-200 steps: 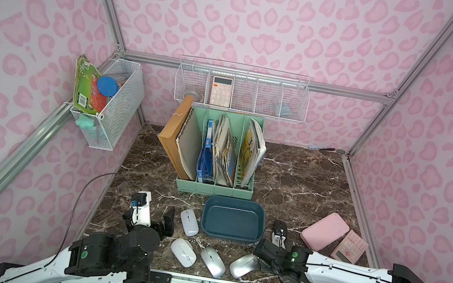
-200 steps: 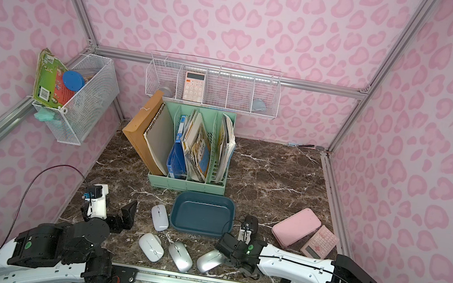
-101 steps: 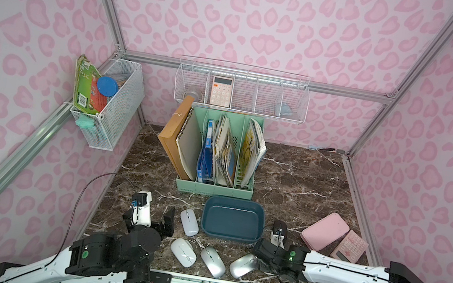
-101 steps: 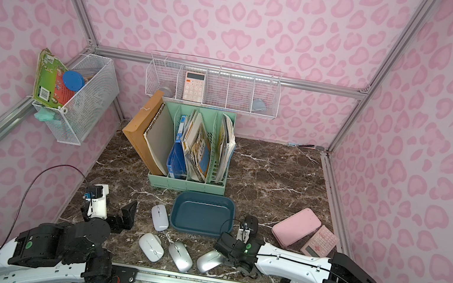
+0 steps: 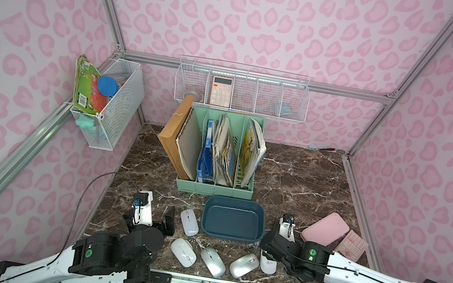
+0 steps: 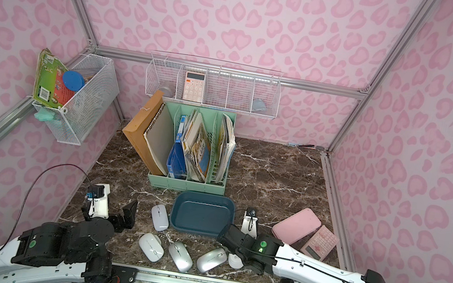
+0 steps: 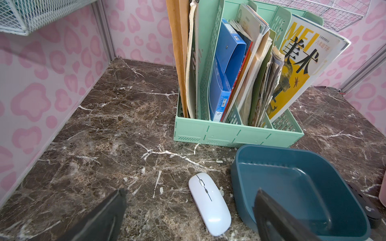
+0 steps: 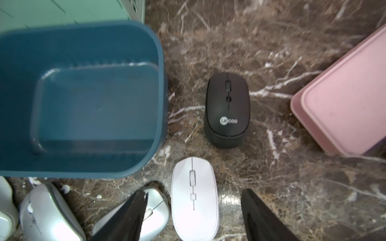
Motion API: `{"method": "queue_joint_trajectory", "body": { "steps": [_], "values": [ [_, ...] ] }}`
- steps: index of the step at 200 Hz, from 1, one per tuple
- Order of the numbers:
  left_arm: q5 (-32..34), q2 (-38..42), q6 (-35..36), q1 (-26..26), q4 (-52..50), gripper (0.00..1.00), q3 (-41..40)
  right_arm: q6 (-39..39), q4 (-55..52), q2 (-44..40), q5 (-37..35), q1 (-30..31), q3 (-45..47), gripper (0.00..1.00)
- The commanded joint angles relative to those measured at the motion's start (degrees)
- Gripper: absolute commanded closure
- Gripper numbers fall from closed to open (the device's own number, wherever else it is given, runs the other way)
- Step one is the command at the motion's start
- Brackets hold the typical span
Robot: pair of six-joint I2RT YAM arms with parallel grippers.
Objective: Take out the mouse from the storage box
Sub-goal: Reset both arms
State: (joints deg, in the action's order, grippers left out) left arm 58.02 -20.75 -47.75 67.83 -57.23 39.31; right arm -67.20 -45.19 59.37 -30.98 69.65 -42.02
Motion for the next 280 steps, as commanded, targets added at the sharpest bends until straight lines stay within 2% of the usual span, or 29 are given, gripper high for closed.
{"method": "queue_joint_trajectory", "body": {
  "steps": [1, 18, 36, 51, 62, 72, 86, 104, 124, 146, 164, 177, 193, 223, 254, 280],
  "values": [
    [2.2, -1.7, -1.1, -0.1, -0.4, 0.01, 0.7, 4.8, 0.5, -3.9, -8.2, -2.5, -0.1, 0.24],
    [-1.2, -4.5, 6.0, -0.1, 7.0, 0.02, 0.3, 11.1, 7.5, -8.1, -6.9, -8.0, 1.7, 0.20],
    [-1.5, -9.2, 8.7, -0.1, 15.2, 0.01, -1.1, 20.1, 20.8, -11.6, 1.5, -15.9, 5.6, 0.15],
    [0.4, -14.3, 11.5, -0.5, 21.1, 0.01, -2.0, 23.4, 28.9, -12.3, 7.0, -20.9, 8.0, 0.08],
    [2.6, -19.3, 11.0, -1.6, 21.7, 0.01, -1.1, 24.9, 32.1, -11.6, 7.7, -23.1, 8.8, 0.03],
    [4.6, -23.4, 6.6, -3.5, 19.1, 0.01, 1.0, 26.8, 33.9, -10.2, 7.3, -24.2, 8.7, 0.01],
    [1.5, -29.3, 6.6, -8.1, 18.7, 0.01, 3.6, 29.9, 34.6, -7.6, 5.4, -25.2, 7.5, 0.01],
    [-7.0, -34.3, 11.1, -16.4, 24.5, 0.01, 4.7, 34.0, 35.0, -4.9, 2.4, -26.2, 6.1, 0.01],
    [-11.4, -37.4, 13.5, -25.2, 29.8, 0.01, 4.7, 38.0, 36.6, -3.7, -1.6, -27.7, 5.9, 0.01],
    [-13.8, -38.4, 12.3, -35.8, 34.4, 0.01, 3.8, 41.2, 40.1, -5.7, -7.3, -30.8, 7.0, 0.01],
    [-16.4, -38.5, 14.9, -42.7, 45.9, 0.01, -0.9, 45.7, 48.5, -10.0, -7.6, -34.3, 11.0, 0.00],
    [-16.3, -39.0, 19.3, -45.9, 54.3, 0.01, -4.2, 50.0, 56.1, -12.9, -6.2, -36.5, 15.1, 0.00],
    [-15.5, -39.4, 22.7, -49.8, 57.4, 0.01, -5.9, 56.0, 65.3, -16.0, -3.7, -38.7, 20.0, 0.00],
    [-13.4, -38.7, 29.6, -54.7, 66.6, 0.01, -10.2, 60.0, 74.4, -17.5, 1.5, -44.1, 25.9, 0.00],
    [-22.1, -40.1, 38.1, -59.2, 87.0, 0.01, -19.5, 59.6, 76.4, -12.5, 8.2, -52.2, 26.1, 0.00],
    [-26.8, -46.5, 40.5, -62.4, 94.2, 0.01, -20.4, 62.1, 81.8, -7.6, 6.1, -53.2, 27.0, 0.00]
  ]
}}
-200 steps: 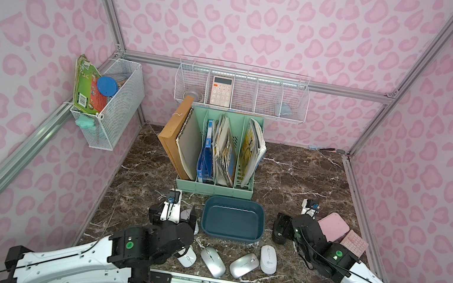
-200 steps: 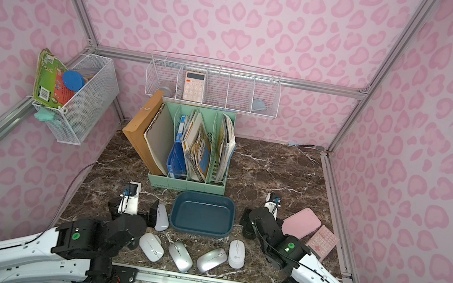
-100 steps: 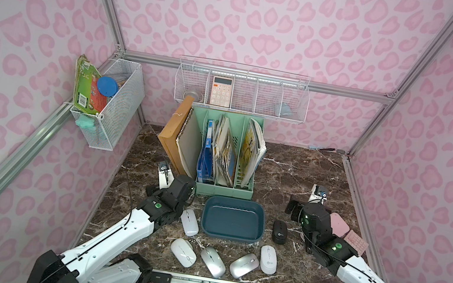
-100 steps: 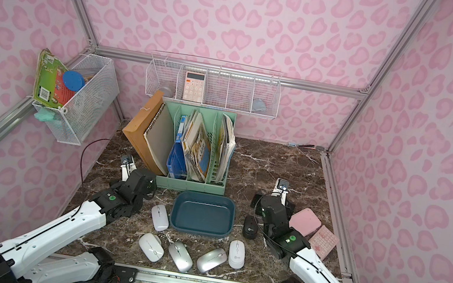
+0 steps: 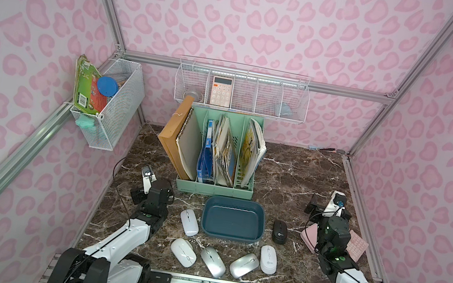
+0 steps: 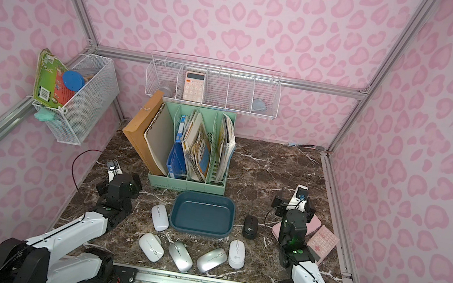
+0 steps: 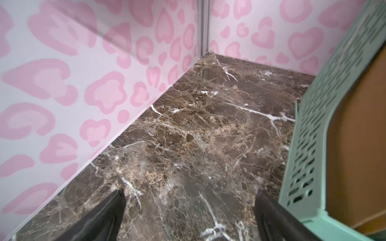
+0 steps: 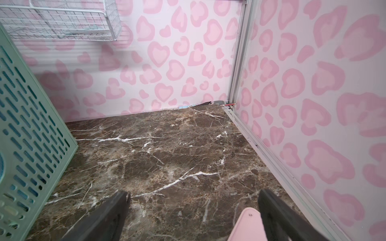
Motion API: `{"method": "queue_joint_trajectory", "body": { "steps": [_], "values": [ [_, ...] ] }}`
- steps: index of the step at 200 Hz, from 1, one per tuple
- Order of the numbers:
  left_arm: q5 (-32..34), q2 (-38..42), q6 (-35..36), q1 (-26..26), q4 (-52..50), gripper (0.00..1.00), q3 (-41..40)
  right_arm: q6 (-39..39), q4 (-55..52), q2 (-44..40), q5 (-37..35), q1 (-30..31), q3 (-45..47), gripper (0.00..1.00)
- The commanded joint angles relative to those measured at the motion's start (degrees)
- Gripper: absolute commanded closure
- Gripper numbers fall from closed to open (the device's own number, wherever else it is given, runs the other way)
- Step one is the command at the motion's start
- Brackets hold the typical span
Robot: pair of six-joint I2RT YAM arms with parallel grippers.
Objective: Take out the mouse from the storage box
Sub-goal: Reset both arms
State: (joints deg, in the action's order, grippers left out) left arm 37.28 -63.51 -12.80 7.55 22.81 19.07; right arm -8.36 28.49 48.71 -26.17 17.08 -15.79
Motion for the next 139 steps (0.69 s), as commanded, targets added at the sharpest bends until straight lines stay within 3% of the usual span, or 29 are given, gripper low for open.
{"method": "queue_joint_trajectory", "body": {
  "steps": [1, 26, 75, 101, 139],
  "values": [
    [-6.3, -4.0, 5.6, -2.2, 14.4, 0.01, -0.2, 3.3, 8.5, 3.2, 1.3, -0.6, 0.9, 0.00],
    [-14.1, -11.0, 6.6, -5.6, 22.2, 0.01, -0.5, 5.9, 18.0, 8.3, -0.7, -0.8, 4.0, 0.00],
    [-22.8, -28.0, 9.2, -10.4, 38.5, 0.01, 0.3, 9.9, 28.5, 18.5, -2.3, -1.5, 5.8, 0.00],
    [-26.5, -26.0, 5.5, -12.9, 25.4, 0.01, 5.1, 11.1, 37.4, 24.7, -3.6, -2.4, 7.9, 0.00],
    [-26.9, -25.6, 5.4, -13.1, 24.6, 0.01, 5.3, 13.8, 45.4, 30.4, 0.1, -5.0, 7.4, 0.00]
  ]
}}
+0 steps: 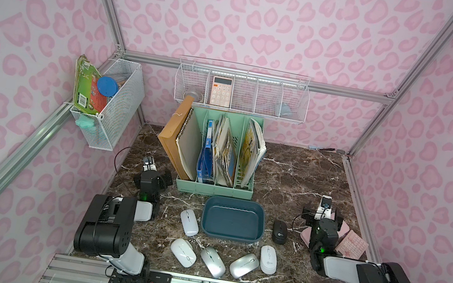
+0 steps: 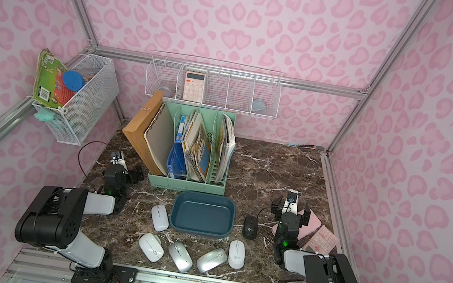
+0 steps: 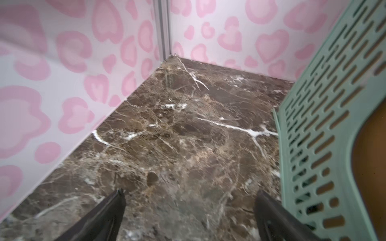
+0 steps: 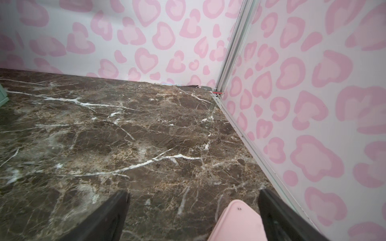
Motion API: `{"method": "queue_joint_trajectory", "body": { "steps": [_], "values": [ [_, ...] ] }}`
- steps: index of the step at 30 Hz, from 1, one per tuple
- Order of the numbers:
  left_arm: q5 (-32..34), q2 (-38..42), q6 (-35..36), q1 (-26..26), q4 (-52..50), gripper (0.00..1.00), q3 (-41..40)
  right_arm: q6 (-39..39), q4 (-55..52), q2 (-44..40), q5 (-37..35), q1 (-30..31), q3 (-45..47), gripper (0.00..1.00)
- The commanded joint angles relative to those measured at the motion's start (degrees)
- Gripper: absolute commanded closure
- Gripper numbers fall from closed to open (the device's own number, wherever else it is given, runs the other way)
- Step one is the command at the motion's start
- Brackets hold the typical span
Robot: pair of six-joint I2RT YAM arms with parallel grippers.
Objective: Take out the mouse from the storage box
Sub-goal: Reset both arms
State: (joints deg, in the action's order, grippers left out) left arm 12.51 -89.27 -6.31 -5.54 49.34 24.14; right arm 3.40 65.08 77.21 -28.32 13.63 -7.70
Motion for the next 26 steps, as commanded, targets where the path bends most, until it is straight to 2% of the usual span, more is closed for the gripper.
{"method": "queue_joint_trajectory", "body": {
  "steps": [1, 3, 5, 8, 9, 11, 12, 15, 19, 26],
  "values": [
    [-2.1, 0.1, -1.1, 0.0, -2.0, 0.00, 0.2, 2.0, 8.9, 2.0, 2.5, -1.7, -0.8, 0.00],
    [-2.1, 0.2, -1.2, 0.0, -2.2, 0.00, 0.2, -0.1, 8.2, 2.7, 6.8, -4.2, -1.7, 0.00],
    [-2.1, 0.3, -1.3, 0.0, -2.3, 0.00, 0.2, -1.5, 11.4, 5.3, 15.8, -7.4, -0.6, 0.00],
    [-2.1, 0.3, -1.2, 0.0, -2.5, 0.01, 0.3, -1.7, 23.8, 13.6, 14.8, -8.0, 0.7, 0.00],
    [-2.2, 0.4, -1.1, -0.1, -2.6, 0.01, 0.3, -1.6, 24.1, 13.9, 13.7, -7.7, 0.2, 0.00],
    [-2.2, 0.9, -0.9, 0.1, -5.0, 0.01, 1.1, -3.6, 11.3, 10.7, 17.1, -9.5, -3.5, 0.00],
    [-2.3, 1.4, -1.5, 0.1, -7.0, 0.00, 1.6, -4.3, 9.6, 11.1, 19.1, -10.7, -4.4, 0.00],
    [-2.3, 1.2, -1.4, 0.1, -6.8, 0.00, 1.6, -4.5, 15.1, 12.7, 19.4, -11.1, -3.0, 0.00],
    [-5.3, 1.2, -2.3, -1.5, -7.0, 0.01, 1.7, -4.7, 13.0, 12.1, 19.2, -11.0, -3.6, 0.00],
    [-3.6, 1.2, -1.3, -0.4, -6.9, 0.01, 1.6, -4.7, 13.8, 12.3, 19.2, -11.1, -3.4, 0.00]
  ]
}}
